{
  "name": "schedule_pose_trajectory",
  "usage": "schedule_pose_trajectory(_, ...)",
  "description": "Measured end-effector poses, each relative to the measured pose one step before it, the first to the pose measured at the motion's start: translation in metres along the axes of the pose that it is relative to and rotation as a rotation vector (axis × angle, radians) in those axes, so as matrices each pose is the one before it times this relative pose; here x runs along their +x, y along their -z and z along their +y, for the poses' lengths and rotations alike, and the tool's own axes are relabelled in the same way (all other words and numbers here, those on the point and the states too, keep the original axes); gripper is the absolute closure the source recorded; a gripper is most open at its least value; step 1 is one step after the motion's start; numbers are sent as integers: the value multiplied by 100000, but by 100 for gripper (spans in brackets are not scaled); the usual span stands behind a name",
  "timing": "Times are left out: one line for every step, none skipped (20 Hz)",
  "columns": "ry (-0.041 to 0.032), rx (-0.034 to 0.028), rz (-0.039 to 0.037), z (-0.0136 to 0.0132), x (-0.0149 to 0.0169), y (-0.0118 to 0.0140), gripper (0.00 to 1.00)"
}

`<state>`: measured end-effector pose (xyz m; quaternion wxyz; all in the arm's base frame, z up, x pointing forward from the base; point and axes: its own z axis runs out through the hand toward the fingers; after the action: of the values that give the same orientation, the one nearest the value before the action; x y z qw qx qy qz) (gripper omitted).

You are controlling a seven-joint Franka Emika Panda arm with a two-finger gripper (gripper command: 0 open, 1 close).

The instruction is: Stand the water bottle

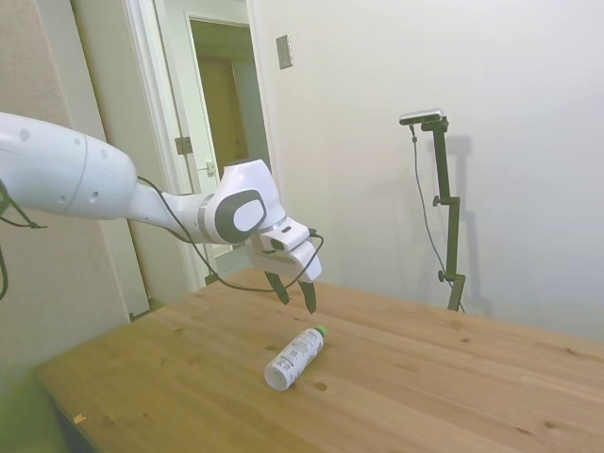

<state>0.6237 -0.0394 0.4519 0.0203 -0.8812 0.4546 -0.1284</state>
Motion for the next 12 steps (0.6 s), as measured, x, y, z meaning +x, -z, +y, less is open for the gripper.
schedule_pose_trajectory(-174,-956,-19,-611,284,-823,0)
schedule_pose_trajectory(-138,-878,-374,-436,227,-865,0)
schedule_pose_trajectory(-123,-942,-340,-286,200,-937,0)
schedule_pose_trajectory(-117,-1105,-433,-159,167,-1011,0)
schedule_pose_trajectory(-186,-1152,-426,-19,179,-953,0)
schedule_pose_trajectory(-256,-1006,-308,3,179,-815,0)
schedule_pose_trajectory(-344,-809,-139,28,185,-677,0)
schedule_pose_trajectory(-354,-786,-146,73,191,-575,0)
schedule_pose_trajectory(-348,-651,-15,104,147,-451,0)
schedule_pose_trajectory(-366,-492,138,87,126,-412,0)
schedule_pose_trajectory(-295,-450,-15,90,115,-387,0)
schedule_pose_trajectory(-233,-419,-31,38,155,-361,0)
